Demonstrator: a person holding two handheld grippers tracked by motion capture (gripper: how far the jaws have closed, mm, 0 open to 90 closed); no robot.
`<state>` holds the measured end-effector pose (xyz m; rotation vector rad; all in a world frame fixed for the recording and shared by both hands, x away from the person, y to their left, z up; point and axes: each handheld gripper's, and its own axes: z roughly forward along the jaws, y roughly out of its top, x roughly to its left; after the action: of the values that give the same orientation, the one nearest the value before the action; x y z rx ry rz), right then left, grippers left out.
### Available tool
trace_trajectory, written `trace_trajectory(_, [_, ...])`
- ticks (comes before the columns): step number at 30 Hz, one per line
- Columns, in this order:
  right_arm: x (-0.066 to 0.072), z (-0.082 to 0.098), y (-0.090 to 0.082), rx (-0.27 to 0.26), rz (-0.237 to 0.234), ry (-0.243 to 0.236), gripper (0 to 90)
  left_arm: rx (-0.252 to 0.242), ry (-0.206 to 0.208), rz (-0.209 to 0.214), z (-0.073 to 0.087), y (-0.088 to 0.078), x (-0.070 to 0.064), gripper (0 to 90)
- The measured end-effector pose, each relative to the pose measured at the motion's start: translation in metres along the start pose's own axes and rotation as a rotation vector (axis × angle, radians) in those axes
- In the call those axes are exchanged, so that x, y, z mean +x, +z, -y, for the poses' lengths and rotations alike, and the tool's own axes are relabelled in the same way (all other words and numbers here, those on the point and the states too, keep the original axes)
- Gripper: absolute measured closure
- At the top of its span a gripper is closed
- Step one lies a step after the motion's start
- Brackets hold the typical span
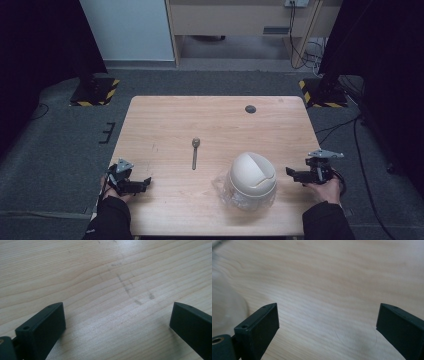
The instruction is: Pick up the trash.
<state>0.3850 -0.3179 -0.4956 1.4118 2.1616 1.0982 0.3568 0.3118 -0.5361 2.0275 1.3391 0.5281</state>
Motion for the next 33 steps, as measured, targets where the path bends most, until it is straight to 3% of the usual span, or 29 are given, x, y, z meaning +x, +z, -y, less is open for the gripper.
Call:
trace_trajectory(8, [0.014, -0.024, -0.03, -0.158, -0.106, -0.088, 3.3, 0.006, 0.015, -0.003, -0.001, 0.001, 0.0, 0.0])
trace_trajectory(9, [0.014, -0.024, -0.03, -0.158, -0.106, -0.088, 3.3, 0.007, 0.017, -0.001, -0.001, 0.001, 0.0, 0.0])
trace_trajectory(12, [0.023, -0.036, -0.046, -0.221, -0.152, -0.148, 3.2, 0.007, 0.018, 0.0, -0.001, 0.001, 0.0, 0.0])
trace_trajectory(19, [0.031, -0.05, -0.073, -0.307, -0.233, -0.19, 3.0, 0.006, 0.018, -0.002, -0.001, 0.001, 0.0, 0.0])
trace_trajectory(25, [0.04, -0.057, -0.093, -0.342, -0.297, -0.227, 2.9, 0.008, 0.02, -0.001, -0.001, 0.001, 0.0, 0.0])
trace_trajectory(32, [0.055, -0.062, -0.1, -0.341, -0.36, -0.271, 2.9, 0.009, 0.023, 0.0, -0.002, 0.002, 0.0, 0.0])
trace_trajectory(33, [0.063, -0.063, -0.099, -0.336, -0.387, -0.292, 2.8, 0.009, 0.023, 0.001, -0.002, 0.002, 0.0, 0.0])
